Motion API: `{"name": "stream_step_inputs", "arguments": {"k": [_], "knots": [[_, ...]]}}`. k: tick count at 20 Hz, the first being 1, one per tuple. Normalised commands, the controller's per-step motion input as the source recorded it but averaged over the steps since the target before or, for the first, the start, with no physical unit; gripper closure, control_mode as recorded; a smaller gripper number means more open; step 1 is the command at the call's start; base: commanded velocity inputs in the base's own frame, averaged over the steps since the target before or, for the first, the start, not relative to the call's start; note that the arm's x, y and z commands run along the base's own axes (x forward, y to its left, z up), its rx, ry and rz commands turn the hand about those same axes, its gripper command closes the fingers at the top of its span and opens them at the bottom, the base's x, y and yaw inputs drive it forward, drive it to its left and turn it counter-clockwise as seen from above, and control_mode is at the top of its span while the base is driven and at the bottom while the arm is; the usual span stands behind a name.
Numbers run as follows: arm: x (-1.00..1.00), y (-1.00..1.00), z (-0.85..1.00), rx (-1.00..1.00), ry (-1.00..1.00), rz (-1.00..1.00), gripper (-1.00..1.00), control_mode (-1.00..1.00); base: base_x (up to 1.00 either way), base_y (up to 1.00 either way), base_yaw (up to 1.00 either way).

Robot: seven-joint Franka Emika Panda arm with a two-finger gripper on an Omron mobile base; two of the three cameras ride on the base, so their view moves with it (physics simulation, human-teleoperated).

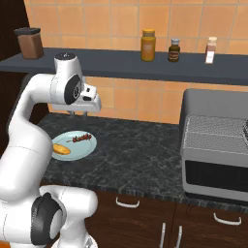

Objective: Pick up the kebab skewer and baguette bread, and place them inside the toaster oven. Close the toaster oven door and start by setting the timer.

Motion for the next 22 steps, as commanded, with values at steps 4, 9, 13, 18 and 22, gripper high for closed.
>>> {"name": "stream_step_inputs", "arguments": {"k": [4,9,13,18,22], "knots": [[0.0,0.0,0.0,0.0,0.0,0.0,-1.0,1.0,0.0,0.0,0.0],[0.0,0.0,0.0,0.0,0.0,0.0,-1.0,1.0,0.0,0.0,0.0],[0.0,0.0,0.0,0.0,0.0,0.0,-1.0,1.0,0.0,-0.25,0.0],[0.0,0.0,0.0,0.0,0.0,0.0,-1.0,1.0,0.0,-0.66,0.0],[0.0,0.0,0.0,0.0,0.0,0.0,-1.0,1.0,0.0,-0.73,0.0]]}}
